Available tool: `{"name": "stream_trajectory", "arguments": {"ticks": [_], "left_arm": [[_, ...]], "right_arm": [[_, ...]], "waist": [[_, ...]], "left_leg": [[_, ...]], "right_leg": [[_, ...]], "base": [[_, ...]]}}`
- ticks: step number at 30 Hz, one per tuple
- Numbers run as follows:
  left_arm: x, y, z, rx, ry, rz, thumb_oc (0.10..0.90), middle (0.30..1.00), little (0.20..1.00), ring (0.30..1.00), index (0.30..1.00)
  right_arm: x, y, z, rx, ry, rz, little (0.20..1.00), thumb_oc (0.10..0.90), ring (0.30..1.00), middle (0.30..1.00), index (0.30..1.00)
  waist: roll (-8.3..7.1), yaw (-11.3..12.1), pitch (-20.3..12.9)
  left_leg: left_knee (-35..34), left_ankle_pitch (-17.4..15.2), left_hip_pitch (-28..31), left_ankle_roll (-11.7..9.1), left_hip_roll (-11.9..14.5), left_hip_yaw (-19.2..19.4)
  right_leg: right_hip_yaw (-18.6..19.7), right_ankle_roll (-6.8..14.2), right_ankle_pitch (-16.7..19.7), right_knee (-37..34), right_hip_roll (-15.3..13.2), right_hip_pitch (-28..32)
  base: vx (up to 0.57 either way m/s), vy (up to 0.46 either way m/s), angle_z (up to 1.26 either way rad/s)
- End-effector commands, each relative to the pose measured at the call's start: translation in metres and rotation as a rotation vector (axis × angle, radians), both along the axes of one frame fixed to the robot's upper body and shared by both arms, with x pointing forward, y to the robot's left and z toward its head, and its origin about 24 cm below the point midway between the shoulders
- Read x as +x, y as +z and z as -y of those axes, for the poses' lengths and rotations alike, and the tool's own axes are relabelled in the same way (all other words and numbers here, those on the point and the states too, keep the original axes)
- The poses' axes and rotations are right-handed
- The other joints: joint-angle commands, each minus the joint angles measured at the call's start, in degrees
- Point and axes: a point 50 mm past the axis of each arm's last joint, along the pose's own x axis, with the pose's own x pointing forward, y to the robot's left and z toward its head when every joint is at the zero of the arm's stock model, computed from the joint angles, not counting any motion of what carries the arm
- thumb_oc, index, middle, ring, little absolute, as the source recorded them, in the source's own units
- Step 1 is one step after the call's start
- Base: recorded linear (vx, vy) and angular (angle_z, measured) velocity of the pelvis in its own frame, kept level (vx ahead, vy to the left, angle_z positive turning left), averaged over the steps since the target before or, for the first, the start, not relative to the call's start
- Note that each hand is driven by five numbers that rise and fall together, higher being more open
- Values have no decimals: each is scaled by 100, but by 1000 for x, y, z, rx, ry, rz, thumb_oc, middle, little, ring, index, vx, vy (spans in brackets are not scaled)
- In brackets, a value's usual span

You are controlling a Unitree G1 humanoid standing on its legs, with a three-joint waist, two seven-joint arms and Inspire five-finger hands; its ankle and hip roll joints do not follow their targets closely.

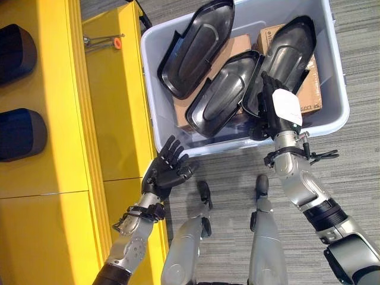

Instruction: Move parts from the plastic box to the shelf.

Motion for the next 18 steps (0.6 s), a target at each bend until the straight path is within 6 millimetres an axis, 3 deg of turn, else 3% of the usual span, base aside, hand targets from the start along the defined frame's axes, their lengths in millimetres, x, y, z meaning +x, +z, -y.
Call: {"name": "stream_trajectory", "arguments": {"ticks": [1, 15, 18], "left_arm": [[-7, 29, 15, -80, -40, 157, 900, 1000, 1000, 1000, 1000], [-7, 35, 19, -80, -51, 181, 900, 1000, 1000, 1000, 1000], [-9, 36, 21, -78, -52, 184, 900, 1000, 1000, 1000, 1000]], "right_arm": [[-11, 61, -18, -89, 70, 298, 1000, 900, 1000, 1000, 1000], [-5, 73, -8, -105, 8, 346, 1000, 900, 1000, 1000, 1000], [-5, 75, -5, -98, -10, 360, 1000, 900, 1000, 1000, 1000]], "waist": [[360, -171, -49], [523, -170, -49], [585, -185, -49]], "left_leg": [[1209, -1118, -615, 145, -377, -308], [1637, -1193, -1302, 198, -377, -230], [1891, -1410, -1462, 184, -376, -271]], "right_leg": [[-163, -348, -931, 538, 110, -131], [-66, -411, -995, 958, 94, -903], [19, -406, -1215, 1252, 98, -1121]], "base": [[0, 0, 0], [-1, 2, -1], [47, 6, 0]]}}
